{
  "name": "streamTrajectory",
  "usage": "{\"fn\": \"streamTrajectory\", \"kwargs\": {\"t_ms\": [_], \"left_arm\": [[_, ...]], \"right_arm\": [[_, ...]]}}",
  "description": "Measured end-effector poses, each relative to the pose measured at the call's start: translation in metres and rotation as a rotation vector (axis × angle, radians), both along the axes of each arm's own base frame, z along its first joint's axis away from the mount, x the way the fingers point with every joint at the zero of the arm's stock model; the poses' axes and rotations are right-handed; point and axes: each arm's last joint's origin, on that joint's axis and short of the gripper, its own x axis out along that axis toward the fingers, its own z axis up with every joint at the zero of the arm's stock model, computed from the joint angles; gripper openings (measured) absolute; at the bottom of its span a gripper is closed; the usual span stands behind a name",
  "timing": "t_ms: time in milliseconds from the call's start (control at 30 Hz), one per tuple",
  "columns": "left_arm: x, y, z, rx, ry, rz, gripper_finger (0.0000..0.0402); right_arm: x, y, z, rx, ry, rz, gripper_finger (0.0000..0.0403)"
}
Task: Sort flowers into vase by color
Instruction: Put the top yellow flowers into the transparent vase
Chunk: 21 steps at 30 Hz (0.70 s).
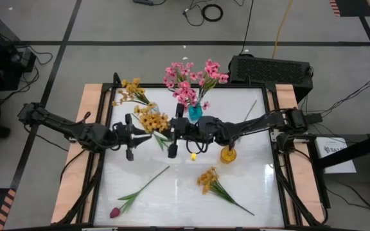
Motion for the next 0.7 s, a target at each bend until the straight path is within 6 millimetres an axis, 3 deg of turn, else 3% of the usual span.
{"fn": "streamTrajectory", "kwargs": {"t_ms": [133,367,533,700], "left_arm": [[-0.005,0.001,0.012,-0.051,-0.037,-0.026,0.0164],[-0.012,0.002,0.064,-0.029,-0.132,-0.039,0.0286],[-0.003,0.000,0.091,0.066,-0.154,-0.014,0.0308],[0.014,-0.005,0.090,0.123,-0.095,-0.010,0.0308]], "right_arm": [[-0.008,0.000,0.009,-0.035,0.021,-0.002,0.0005],[-0.014,0.005,0.018,-0.155,0.034,-0.002,0.0003],[-0.014,0.008,0.016,-0.267,0.060,-0.011,0.0003],[-0.014,0.007,0.015,-0.295,0.077,-0.016,0.0003]]}}
